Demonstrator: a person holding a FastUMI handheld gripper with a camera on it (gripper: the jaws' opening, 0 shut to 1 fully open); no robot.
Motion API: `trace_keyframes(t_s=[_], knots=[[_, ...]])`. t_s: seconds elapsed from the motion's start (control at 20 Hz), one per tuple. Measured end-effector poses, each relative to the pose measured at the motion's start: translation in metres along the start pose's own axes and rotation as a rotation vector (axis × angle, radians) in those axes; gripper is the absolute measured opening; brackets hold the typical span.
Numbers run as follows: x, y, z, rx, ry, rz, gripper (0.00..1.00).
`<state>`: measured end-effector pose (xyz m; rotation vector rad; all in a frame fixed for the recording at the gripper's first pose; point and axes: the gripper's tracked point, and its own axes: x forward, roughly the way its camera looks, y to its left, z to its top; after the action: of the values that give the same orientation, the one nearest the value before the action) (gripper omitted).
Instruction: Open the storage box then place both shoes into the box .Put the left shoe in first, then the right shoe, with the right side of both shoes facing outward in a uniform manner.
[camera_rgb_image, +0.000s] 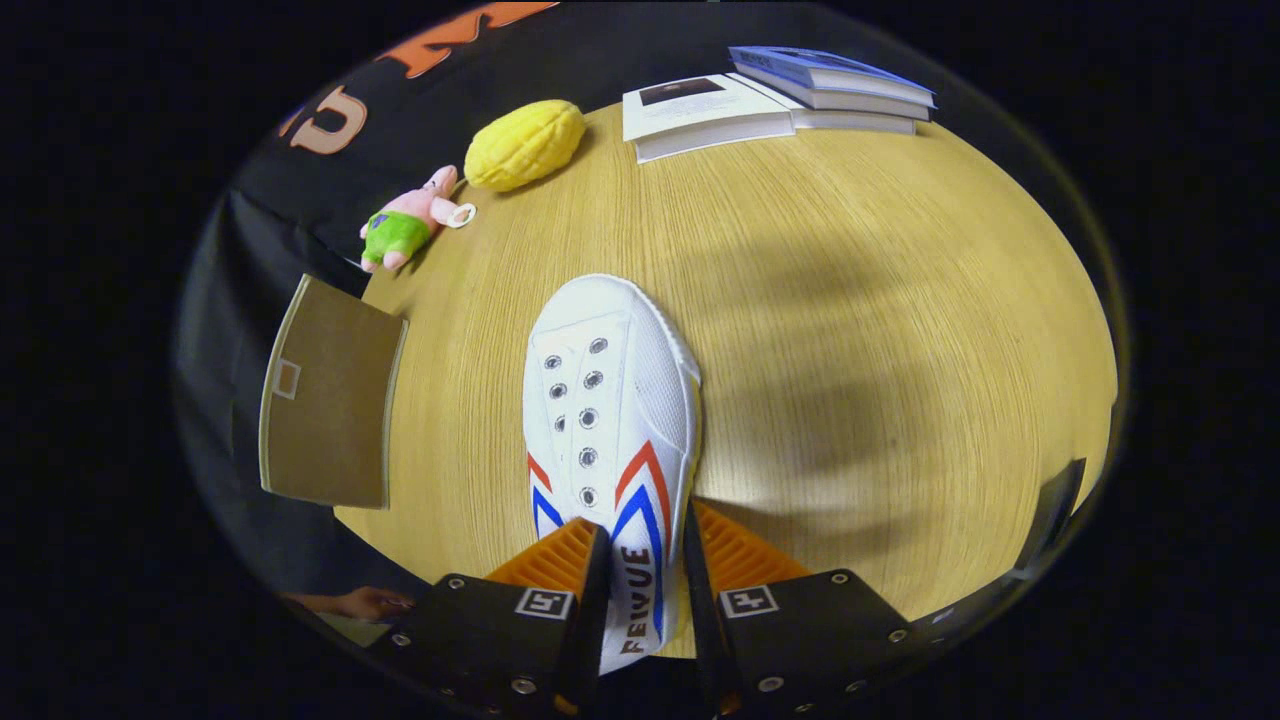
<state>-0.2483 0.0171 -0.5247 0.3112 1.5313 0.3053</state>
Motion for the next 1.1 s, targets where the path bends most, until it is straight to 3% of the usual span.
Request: trace_keyframes(t_s=[0.1, 0.3, 0.4, 0.75, 1.1], knots=[[0.000, 0.000, 0.001, 0.006, -0.009, -0.005, 0.35], [-0.005, -0.003, 0.004, 0.077, -0.052, -0.016, 0.11], [-0.007, -0.001, 0.004, 0.083, -0.072, -0.021, 0.07], [-0.058, 0.016, 0.025, 0.099, -0.154, 0.083, 0.07], [-0.092, 0.100, 0.073, 0.028, -0.193, 0.133, 0.07]])
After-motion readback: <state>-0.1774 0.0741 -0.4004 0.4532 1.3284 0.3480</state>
